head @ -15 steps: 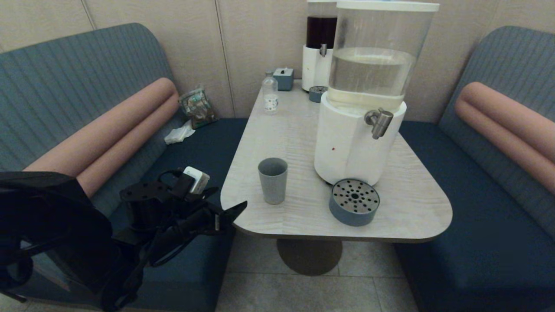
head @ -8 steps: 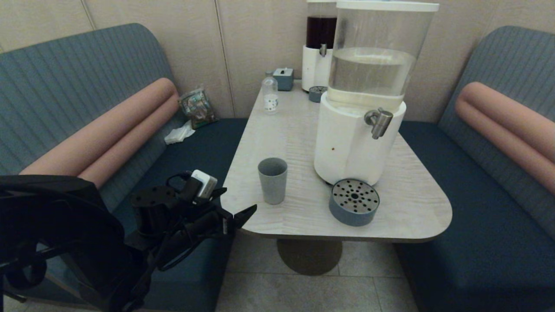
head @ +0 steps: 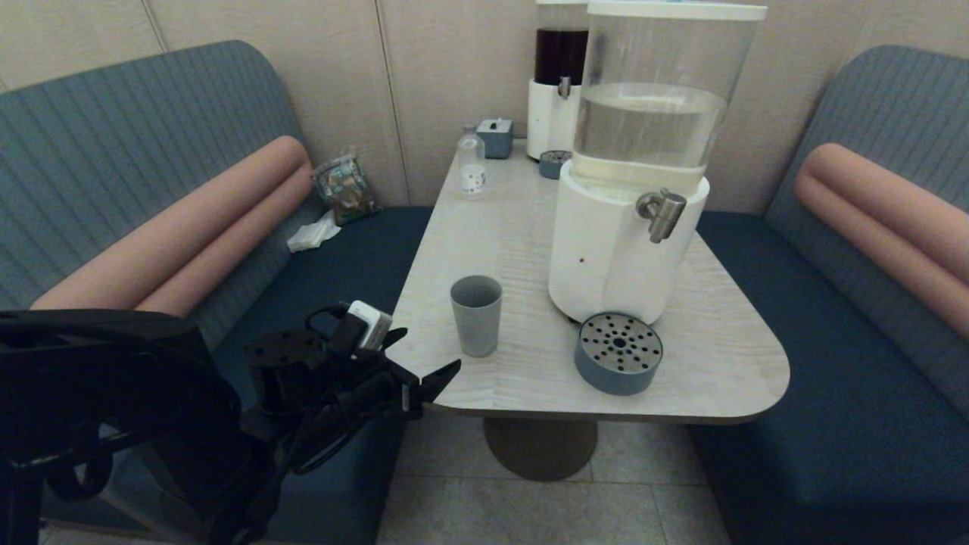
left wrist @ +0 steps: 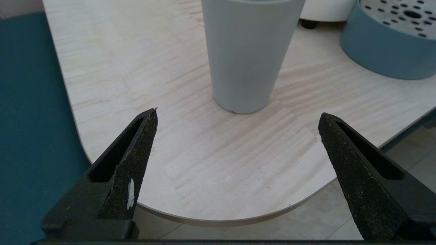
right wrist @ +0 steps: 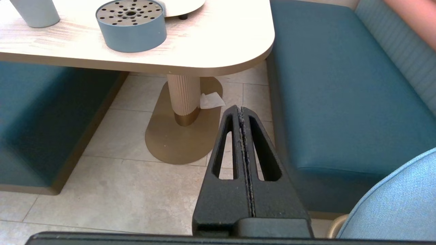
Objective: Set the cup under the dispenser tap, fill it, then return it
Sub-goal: Pick up the cup
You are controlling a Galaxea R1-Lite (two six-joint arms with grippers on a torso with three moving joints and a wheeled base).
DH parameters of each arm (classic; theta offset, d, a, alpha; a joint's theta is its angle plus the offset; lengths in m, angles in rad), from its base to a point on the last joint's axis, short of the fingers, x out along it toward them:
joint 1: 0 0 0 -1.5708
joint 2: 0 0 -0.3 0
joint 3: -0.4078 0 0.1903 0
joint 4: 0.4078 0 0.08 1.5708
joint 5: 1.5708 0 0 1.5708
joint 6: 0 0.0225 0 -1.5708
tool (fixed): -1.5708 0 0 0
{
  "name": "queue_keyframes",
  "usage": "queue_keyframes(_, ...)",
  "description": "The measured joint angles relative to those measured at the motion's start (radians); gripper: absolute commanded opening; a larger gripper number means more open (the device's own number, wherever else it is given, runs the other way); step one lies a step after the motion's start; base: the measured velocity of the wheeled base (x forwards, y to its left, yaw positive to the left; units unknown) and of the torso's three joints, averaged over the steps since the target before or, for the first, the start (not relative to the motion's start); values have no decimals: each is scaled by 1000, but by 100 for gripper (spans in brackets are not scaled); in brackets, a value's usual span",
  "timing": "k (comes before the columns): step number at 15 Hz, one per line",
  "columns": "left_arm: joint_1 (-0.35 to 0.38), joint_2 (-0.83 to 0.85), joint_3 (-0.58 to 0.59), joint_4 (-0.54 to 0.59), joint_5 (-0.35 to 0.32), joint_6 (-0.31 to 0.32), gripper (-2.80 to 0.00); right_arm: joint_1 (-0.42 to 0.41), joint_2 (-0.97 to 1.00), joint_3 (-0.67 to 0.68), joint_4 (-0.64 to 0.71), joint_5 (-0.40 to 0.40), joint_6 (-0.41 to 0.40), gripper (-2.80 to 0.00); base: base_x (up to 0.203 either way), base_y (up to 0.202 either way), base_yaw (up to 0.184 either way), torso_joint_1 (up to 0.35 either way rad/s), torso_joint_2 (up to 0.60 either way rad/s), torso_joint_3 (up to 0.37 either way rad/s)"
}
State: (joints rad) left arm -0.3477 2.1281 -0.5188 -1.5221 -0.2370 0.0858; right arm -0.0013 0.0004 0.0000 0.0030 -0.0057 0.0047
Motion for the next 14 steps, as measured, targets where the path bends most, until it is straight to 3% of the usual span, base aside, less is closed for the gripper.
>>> queue_keyframes(14, -17, 68, -170, 27, 21, 5, 0, 0, 0, 0, 0, 0, 0, -280, 0, 0, 0, 0, 0, 0)
